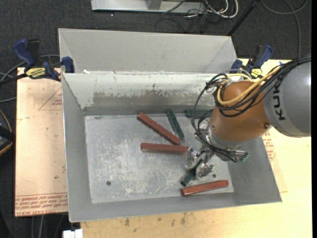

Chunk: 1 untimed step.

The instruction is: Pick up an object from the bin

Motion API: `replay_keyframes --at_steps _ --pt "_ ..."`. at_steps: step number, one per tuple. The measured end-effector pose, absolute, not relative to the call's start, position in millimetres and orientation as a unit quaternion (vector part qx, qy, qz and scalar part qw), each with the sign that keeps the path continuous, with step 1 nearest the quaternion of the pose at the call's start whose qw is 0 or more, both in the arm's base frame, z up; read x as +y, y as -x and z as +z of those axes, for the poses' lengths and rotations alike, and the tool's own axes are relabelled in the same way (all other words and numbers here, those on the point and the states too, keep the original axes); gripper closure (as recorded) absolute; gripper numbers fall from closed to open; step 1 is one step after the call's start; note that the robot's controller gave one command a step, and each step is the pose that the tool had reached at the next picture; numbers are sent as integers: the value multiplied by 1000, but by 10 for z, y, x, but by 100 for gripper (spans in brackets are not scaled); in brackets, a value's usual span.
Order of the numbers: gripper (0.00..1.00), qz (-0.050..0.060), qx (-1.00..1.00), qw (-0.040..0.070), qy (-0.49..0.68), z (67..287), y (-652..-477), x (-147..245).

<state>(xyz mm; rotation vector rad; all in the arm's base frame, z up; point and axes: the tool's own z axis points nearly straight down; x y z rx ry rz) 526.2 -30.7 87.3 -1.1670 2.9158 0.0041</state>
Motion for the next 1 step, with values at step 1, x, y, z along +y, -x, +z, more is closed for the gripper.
replay_keyframes --at_steps 1 --pt "100 0 927 2 376 2346 -5127 -261"
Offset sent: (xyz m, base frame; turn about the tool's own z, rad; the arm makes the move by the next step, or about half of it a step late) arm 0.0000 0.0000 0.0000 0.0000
